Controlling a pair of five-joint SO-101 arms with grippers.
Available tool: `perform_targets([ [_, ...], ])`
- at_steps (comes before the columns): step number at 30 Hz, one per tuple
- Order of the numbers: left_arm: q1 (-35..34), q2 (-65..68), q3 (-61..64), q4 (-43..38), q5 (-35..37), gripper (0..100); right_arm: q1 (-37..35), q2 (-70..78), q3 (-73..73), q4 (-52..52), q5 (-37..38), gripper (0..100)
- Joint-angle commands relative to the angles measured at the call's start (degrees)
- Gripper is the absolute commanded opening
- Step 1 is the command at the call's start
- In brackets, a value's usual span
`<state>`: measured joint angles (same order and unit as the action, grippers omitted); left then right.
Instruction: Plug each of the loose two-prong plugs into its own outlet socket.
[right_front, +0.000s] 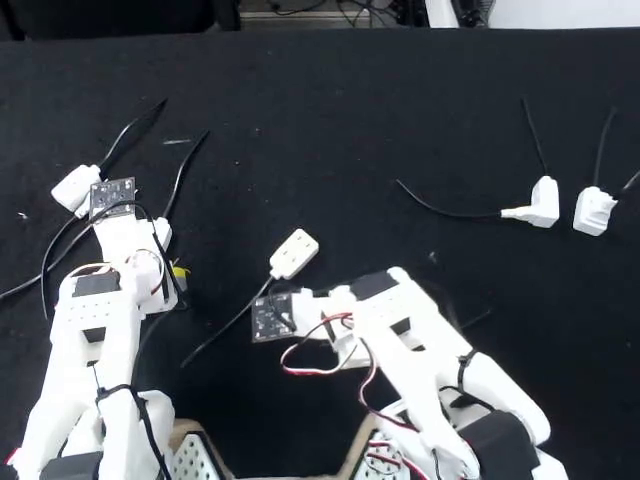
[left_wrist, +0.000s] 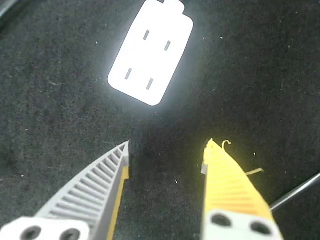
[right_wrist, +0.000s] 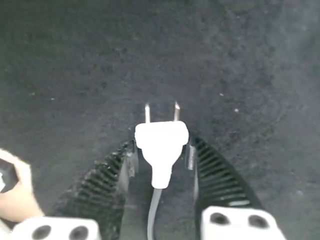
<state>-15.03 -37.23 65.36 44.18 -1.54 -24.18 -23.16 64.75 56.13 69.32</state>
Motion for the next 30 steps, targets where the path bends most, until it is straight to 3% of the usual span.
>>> perform_targets([
  [1,-0.22,-1.41,-0.31,-0.44,0.35,23,4.4,-0.75,-1.01,-2.64,0.62,17.0],
  [12,-0.22,-1.41,-0.31,-0.44,0.35,23,4.48,-0.75,1.36,-2.81,0.62,16.8],
  [14,-0.22,-1.41,-0.31,-0.44,0.35,23,4.31,-0.75,1.45,-2.81,0.62,12.3],
  [16,-0.22,-1.41,-0.31,-0.44,0.35,23,4.31,-0.75,1.45,-2.81,0.62,1.0],
  [24,-0.22,-1.41,-0.31,-0.35,0.35,23,4.13,-1.27,-2.68,4.22,-0.26,1.0],
  [30,2.77,-3.52,-2.95,5.19,0.35,23,1.05,-1.27,-7.96,-4.04,-18.2,1.0],
])
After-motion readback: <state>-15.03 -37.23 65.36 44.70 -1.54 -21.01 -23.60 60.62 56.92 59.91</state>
